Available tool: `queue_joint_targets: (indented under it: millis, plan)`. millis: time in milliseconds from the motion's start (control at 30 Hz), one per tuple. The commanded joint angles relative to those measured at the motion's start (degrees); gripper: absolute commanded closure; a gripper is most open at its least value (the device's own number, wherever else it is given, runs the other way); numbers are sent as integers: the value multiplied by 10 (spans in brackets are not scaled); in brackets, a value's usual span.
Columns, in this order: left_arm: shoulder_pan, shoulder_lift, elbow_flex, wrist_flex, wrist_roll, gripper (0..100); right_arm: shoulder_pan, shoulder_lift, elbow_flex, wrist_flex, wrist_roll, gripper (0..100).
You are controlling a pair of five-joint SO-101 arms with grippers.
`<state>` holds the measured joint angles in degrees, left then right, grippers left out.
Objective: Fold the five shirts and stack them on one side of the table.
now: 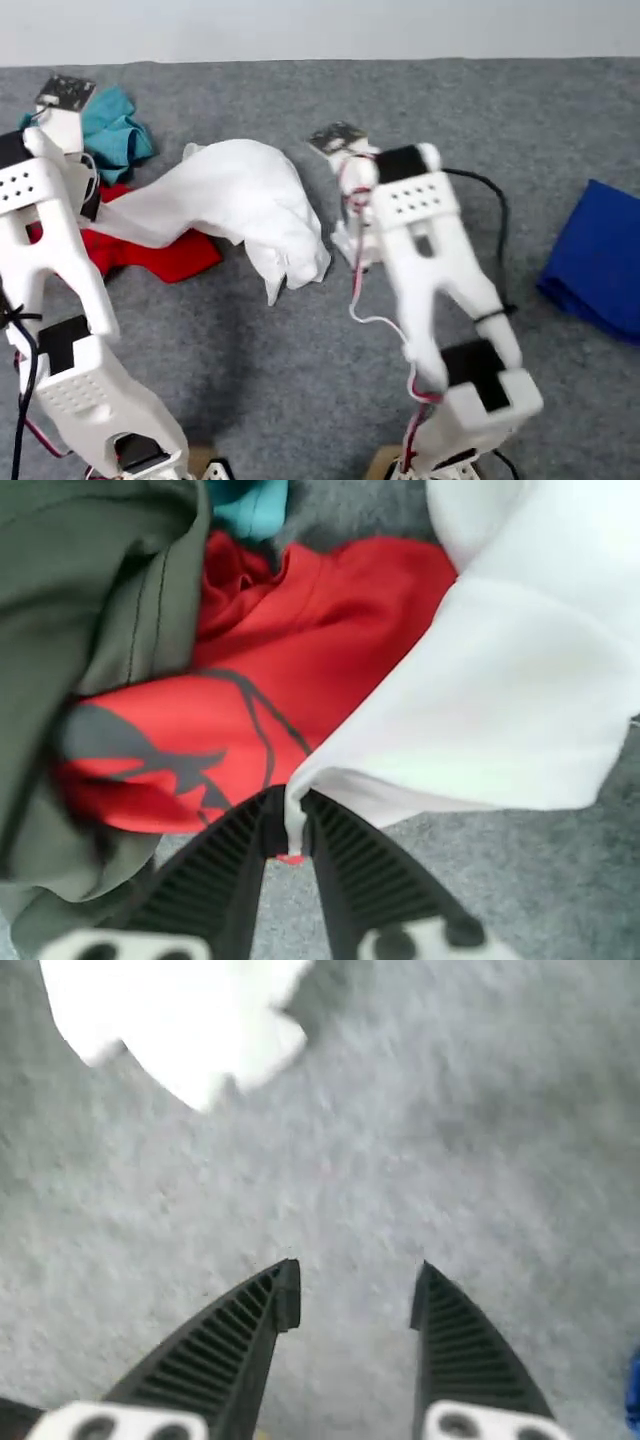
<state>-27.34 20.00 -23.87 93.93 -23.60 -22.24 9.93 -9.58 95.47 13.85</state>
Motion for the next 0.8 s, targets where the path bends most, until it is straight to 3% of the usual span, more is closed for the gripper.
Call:
queue_joint_targets:
  millis: [0, 400, 700, 767]
  plan:
    - [-9, -39, 10, -25, 4, 997, -42, 49, -73, -7, -17, 792]
    - [-9, -38, 19, -38, 4, 997, -117, 144, -149, -13, -17, 792]
    - [-8, -38, 19, -38, 4, 997, -116, 240, -152, -88, -13, 799]
    - [-8, -38, 19, -38, 4, 997, -109, 253, -154, -101, -12, 852]
